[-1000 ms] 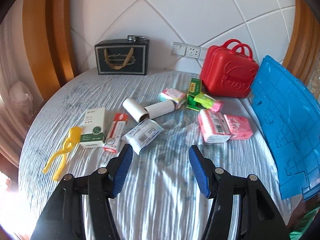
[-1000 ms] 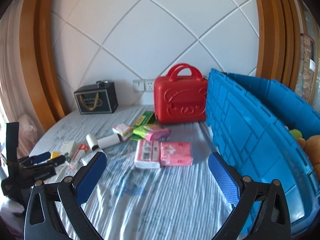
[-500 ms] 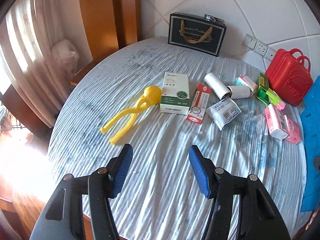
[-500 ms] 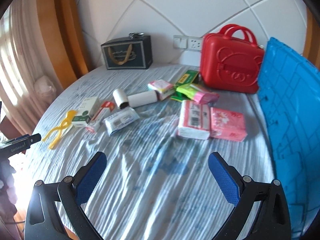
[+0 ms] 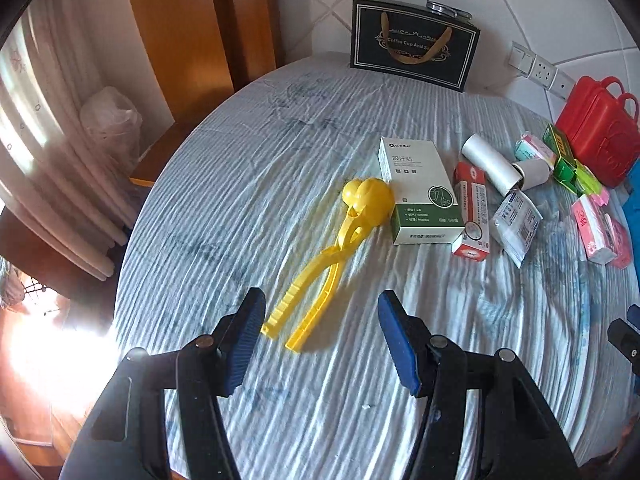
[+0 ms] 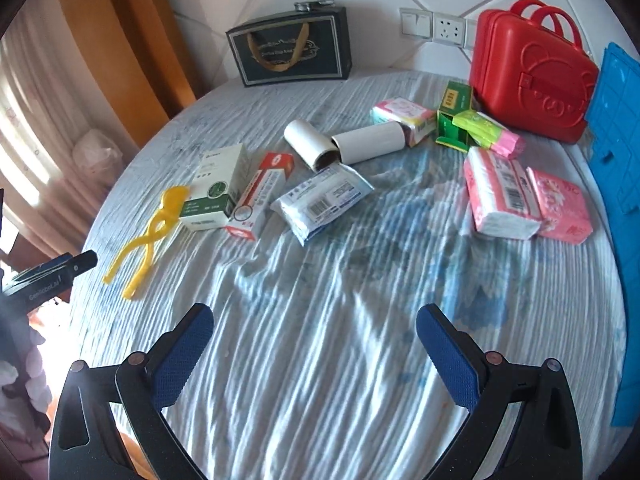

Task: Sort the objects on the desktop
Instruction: 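Close the left tool on the yellow toy while the right tool grips the white patch box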

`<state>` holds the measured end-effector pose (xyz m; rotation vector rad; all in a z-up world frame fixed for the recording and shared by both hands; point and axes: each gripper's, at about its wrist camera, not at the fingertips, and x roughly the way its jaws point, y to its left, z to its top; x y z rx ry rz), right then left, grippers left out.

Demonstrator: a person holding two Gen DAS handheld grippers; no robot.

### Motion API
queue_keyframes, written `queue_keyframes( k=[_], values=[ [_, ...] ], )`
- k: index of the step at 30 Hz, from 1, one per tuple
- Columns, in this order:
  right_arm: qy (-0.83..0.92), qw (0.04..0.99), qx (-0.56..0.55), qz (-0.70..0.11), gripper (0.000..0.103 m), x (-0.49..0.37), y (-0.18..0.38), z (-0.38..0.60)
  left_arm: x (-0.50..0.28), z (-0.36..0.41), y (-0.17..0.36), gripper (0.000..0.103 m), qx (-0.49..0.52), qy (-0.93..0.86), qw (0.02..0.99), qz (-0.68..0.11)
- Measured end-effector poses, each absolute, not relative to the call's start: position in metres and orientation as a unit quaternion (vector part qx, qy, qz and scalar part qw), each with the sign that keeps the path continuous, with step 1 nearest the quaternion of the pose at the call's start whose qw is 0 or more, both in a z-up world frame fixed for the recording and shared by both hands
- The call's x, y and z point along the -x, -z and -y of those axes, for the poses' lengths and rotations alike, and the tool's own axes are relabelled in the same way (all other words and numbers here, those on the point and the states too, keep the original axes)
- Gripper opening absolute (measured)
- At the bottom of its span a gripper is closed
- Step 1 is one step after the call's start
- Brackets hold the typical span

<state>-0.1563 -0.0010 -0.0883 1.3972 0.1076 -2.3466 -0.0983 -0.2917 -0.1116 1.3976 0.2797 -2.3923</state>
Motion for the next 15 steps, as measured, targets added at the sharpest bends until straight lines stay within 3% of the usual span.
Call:
queue_keyframes(
  k=[7, 15],
  values=[
    [0.834, 0.153, -0.53, -0.015, 0.103, 0.172, 0.108, 0.063, 0.164, 0.32, 0.159, 0.058, -0.546, 0.828, 0.11, -0.069],
    [0.83, 0.142, -0.535, -0.07, 0.103, 0.207, 0.112, 0.116, 0.225, 0.324, 0.199, 0.058, -0.574, 0.811, 0.077, -0.081]
  ],
)
